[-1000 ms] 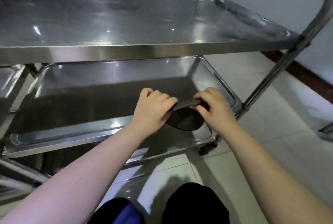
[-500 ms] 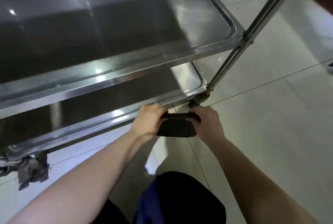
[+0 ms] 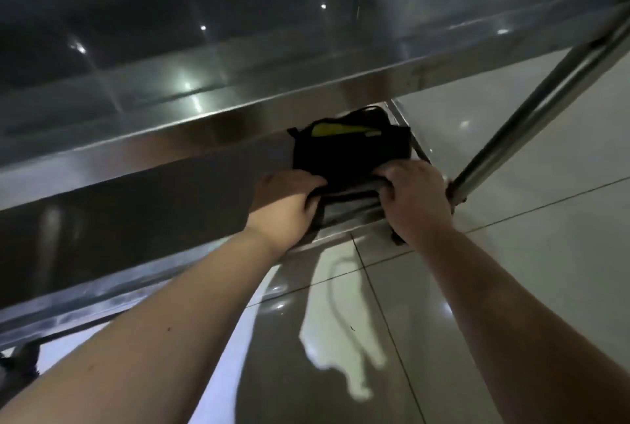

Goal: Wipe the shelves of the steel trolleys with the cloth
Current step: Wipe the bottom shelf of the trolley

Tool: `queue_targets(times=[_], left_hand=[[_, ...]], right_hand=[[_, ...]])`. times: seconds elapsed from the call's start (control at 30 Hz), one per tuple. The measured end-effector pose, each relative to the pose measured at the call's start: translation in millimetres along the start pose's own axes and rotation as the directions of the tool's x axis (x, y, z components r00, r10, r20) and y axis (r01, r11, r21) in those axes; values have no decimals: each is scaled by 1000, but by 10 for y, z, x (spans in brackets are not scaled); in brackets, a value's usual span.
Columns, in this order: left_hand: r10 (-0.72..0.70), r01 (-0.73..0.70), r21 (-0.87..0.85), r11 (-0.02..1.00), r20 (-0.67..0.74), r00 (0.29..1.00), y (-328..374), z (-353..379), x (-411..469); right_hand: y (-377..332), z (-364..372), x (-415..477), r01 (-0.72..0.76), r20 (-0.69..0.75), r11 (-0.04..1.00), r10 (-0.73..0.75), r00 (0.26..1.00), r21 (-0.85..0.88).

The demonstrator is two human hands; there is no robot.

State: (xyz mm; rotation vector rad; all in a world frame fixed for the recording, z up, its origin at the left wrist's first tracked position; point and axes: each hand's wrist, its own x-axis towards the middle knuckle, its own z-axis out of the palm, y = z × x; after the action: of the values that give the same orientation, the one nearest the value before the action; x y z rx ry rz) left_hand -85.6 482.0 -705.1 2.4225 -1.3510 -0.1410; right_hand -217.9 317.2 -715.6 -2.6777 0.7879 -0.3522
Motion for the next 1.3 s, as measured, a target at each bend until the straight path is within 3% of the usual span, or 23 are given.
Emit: queue_targets(times=[0.07, 0.17, 0.23, 0.33, 0.4, 0.5, 0.6, 0.7, 0.8, 0.93, 1.0, 1.1, 1.2, 1.3], left_hand=[[-50, 49, -48, 998, -18, 999, -166, 179, -259], [-167, 158, -66, 985, -173, 971, -470, 228, -405], [-239, 241, -8, 970, -181, 954, -727, 184, -290], [-331, 347, 183, 920, -113, 937, -1018, 168, -54], [-381, 367, 283, 886, -6, 925, -1156, 241, -5], [-410, 362, 323, 874, 91, 908, -1289, 363, -50], [-388, 359, 300, 884, 43, 921, -1328, 395, -64], [-386, 358, 304, 883, 36, 922, -1339, 413, -67], [-383, 356, 293, 887, 40, 923, -1312, 417, -67], [-379, 338, 346, 875, 55, 924, -1344, 396, -88], [-375, 328, 365, 871, 65, 925, -1363, 386, -99], [-370, 345, 301, 889, 31, 928, -1319, 374, -87], [-375, 352, 281, 893, 29, 927, -1295, 387, -70], [-372, 352, 287, 891, 19, 928, -1310, 417, -80]], right_hand=[[72, 241, -157, -21, 59, 999, 23, 998, -32], [53, 410, -190, -2, -125, 998, 9, 992, 62], [-70, 489, -59, 60, -167, 996, -47, 985, 72], [-279, 671, 191, -43, 182, 992, 65, 981, -120], [-330, 840, 294, -45, 297, 959, 131, 946, -280], [-153, 880, 361, 19, 327, 956, 81, 942, -292], [271, 670, 425, 81, 336, 936, 41, 941, -341], [498, 506, 462, 36, 348, 919, 112, 931, -392], [160, 651, 386, 3, 331, 921, 138, 934, -391], [-836, 1108, 105, 216, 401, 929, -83, 912, -299], [-1007, 1171, 59, 266, 398, 921, -139, 907, -284], [-510, 980, 170, 245, 310, 939, -164, 936, -242], [288, 617, 323, 104, 304, 936, 4, 953, -337], [548, 486, 344, 2, 291, 917, 124, 949, -398]])
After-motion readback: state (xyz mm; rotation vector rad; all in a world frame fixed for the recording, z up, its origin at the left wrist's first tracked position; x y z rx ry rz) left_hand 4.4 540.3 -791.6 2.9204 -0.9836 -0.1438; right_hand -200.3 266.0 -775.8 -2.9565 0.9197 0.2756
